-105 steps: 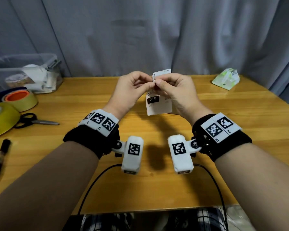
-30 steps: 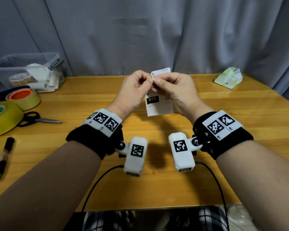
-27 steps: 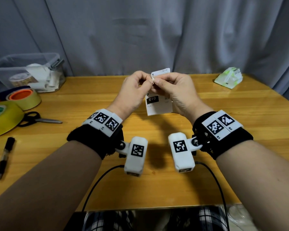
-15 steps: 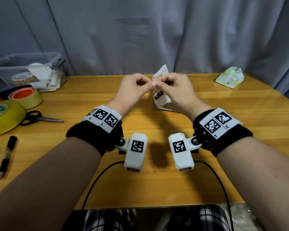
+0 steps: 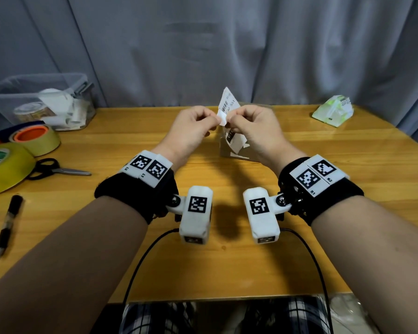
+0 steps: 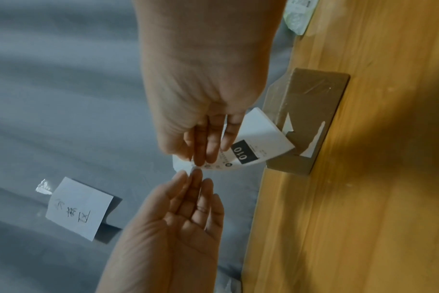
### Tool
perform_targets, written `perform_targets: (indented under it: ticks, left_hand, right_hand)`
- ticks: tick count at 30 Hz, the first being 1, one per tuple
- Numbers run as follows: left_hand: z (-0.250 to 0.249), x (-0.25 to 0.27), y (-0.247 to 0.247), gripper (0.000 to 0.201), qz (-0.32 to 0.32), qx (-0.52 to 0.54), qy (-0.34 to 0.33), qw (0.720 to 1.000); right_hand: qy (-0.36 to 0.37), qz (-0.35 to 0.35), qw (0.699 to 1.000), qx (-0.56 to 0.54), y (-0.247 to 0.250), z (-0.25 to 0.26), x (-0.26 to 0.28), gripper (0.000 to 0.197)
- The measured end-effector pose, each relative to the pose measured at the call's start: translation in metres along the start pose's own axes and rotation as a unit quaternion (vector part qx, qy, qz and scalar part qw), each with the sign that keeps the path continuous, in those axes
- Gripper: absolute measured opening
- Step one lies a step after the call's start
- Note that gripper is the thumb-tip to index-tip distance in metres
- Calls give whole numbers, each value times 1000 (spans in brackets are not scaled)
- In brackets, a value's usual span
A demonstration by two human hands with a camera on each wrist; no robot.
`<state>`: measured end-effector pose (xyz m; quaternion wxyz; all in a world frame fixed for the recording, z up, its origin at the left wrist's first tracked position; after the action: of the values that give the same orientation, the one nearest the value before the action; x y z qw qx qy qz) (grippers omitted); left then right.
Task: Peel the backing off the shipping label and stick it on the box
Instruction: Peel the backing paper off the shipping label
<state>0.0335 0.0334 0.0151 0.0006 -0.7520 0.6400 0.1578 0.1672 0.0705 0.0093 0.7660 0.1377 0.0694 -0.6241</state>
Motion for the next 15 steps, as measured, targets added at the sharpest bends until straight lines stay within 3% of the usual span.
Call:
perform_targets:
  ticks: [7,15]
  left_hand:
    - [7,3,2,13,-3,3,-6,1000]
    - [0,4,-4,13,13,-2,-30,999]
  right_hand:
    - [-55,10,997,-59,-3,-10,4,17]
    - [3,-2,1000,10,-1,1,1,7]
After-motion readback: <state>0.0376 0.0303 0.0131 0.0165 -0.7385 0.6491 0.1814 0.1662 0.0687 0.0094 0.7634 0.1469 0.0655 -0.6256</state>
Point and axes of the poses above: each hand's wrist, its own x-axis away from the middle knuckle, its own y-axis out of the back of the hand, z = x × y, the point moved 7 cm from there along -x, towards the middle knuckle, and after that the axes turned 1 degree about -y, right-handed, at the moved point
